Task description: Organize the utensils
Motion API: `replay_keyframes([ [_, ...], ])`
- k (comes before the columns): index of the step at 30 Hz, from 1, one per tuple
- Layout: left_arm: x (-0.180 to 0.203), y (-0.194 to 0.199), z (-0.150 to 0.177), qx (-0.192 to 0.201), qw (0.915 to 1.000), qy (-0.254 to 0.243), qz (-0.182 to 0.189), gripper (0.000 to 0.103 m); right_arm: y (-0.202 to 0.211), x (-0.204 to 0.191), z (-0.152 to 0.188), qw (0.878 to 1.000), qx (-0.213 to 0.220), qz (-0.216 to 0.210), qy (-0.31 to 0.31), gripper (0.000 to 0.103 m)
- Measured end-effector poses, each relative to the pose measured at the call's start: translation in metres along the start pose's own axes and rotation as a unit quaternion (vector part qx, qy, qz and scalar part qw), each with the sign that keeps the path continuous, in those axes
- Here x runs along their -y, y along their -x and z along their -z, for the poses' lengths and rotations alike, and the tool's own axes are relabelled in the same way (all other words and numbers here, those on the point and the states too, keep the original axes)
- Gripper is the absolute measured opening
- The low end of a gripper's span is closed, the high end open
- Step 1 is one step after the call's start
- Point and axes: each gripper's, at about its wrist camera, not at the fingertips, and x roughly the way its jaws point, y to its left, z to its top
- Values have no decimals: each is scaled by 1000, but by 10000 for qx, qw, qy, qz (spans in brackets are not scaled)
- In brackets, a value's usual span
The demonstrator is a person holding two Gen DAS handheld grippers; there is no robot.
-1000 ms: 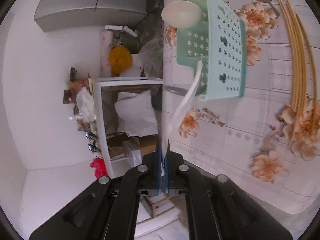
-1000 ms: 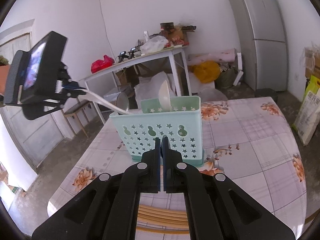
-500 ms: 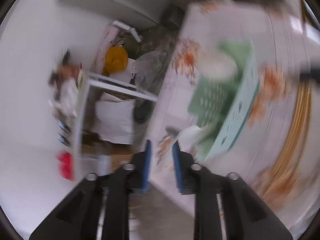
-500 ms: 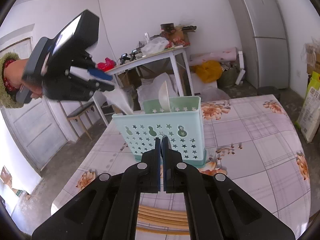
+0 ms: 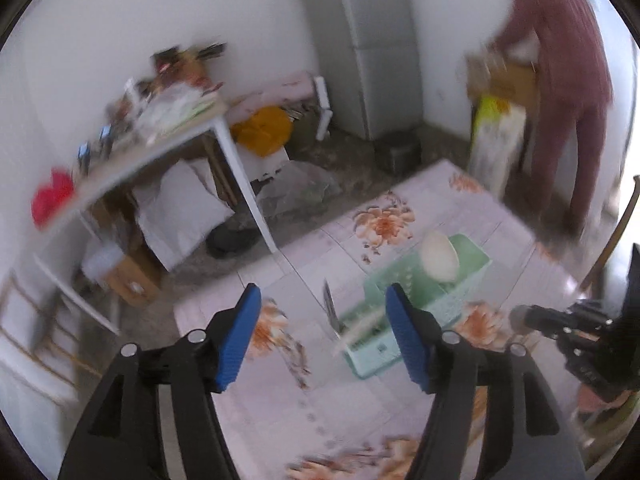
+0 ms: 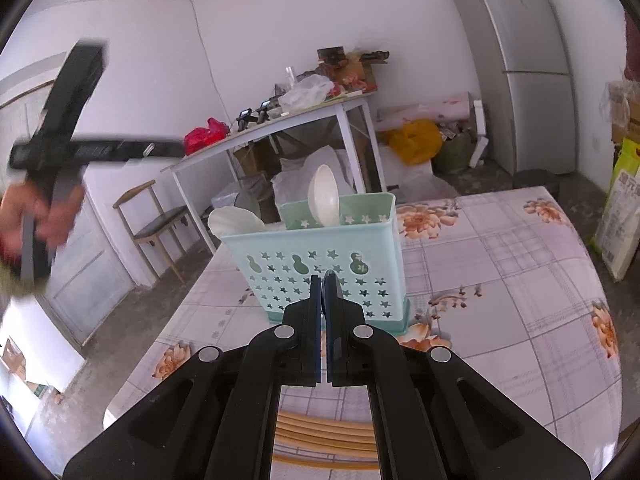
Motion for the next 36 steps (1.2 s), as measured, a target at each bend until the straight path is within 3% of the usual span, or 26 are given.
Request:
replay_keyframes([
  [4,-6,1,72,73,9915,1194,506,65,1,-3,-1,10000,-9,47,68,0],
  [8,6,-11,135,31,9802,1947,363,67,6,-10,-5,9998,44,70,162,0],
  [11,15,-23,168,-201,9687,2432,464,67,13,-11,-11,9998,91,-19,166,0],
  [13,21,-26,177,-218,9683,2449,433,67,18,-11,-17,9997,127,-114,177,0],
  [18,33,-25,187,-145,9781,2074,90,67,22,-11,-30,9995,155,-186,206,0],
  [24,20,-26,195,-65,9752,2208,111,68,23,-27,-49,9979,228,-71,594,0],
  [36,2,-24,208,-12,9692,2463,-19,68,19,-60,-111,9877,986,-332,1170,0],
])
